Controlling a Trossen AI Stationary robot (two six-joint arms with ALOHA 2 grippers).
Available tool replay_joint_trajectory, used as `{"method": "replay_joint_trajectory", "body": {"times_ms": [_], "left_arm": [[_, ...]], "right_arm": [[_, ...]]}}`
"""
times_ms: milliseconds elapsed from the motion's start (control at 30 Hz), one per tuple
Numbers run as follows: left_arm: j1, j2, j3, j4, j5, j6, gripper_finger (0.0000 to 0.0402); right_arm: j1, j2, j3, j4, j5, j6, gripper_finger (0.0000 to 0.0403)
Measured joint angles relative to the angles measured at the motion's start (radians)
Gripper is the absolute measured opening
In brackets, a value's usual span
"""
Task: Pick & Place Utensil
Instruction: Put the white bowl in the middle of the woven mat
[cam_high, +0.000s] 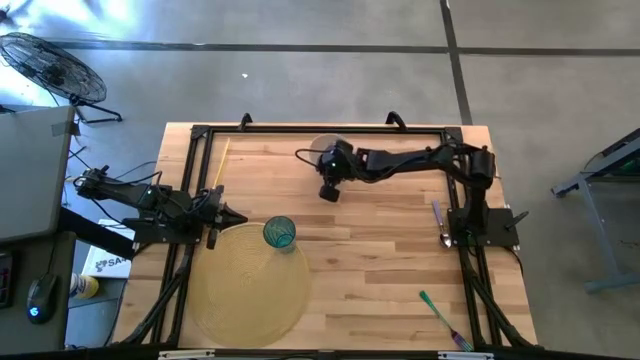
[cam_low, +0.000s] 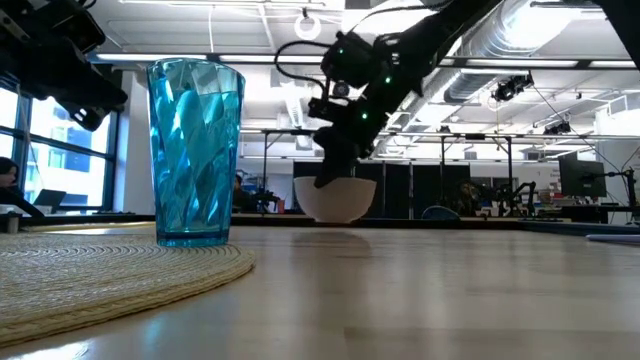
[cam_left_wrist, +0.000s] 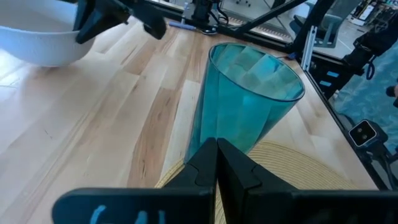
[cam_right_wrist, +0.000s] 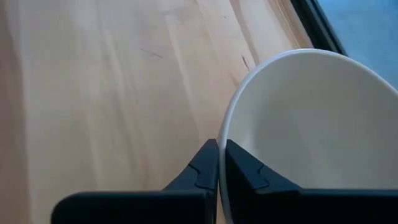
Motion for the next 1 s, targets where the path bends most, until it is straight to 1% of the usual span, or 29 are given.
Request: {"method": "replay_joint_trajectory", "body": {"times_ms": [133, 267, 433, 500, 633, 700, 800, 1000], "left_arm": [[0.000, 0.000, 0.000, 0.000, 0.007, 0.000, 0.0001], [0.000, 0.000, 0.000, 0.000, 0.008, -0.022, 0.0001], [0.000, 0.000, 0.000, 0.001, 0.012, -0.048, 0.0001], [0.000, 0.000, 0.000, 0.002, 0.012, -0.052, 0.0001], [0.000, 0.000, 0.000, 0.008, 0.015, -0.076, 0.0001], [0.000, 0.000, 0.000, 0.009, 0.028, -0.099, 0.0001], [0.000, 0.000, 0.000, 0.009, 0.059, -0.104, 0.0001], [0.000, 0.000, 0.000, 0.002, 0.065, -0.103, 0.0001]], "right_arm": [[0.049, -0.034, 0.000, -0.052, 0.040, 0.003, 0.0012], [0.113, -0.061, 0.000, -0.109, 0.046, 0.033, 0.0005], [0.222, -0.092, 0.000, -0.163, 0.141, 0.102, 0.0012], [0.269, -0.098, 0.000, -0.176, 0.159, 0.136, 0.0011], [0.359, -0.103, 0.000, -0.221, 0.156, 0.233, 0.0005], [0.407, -0.103, 0.000, -0.247, 0.160, 0.290, 0.0005], [0.484, -0.103, 0.000, -0.299, 0.193, 0.371, 0.0010], [0.640, -0.104, 0.000, -0.263, 0.193, 0.497, 0.0004]]}}
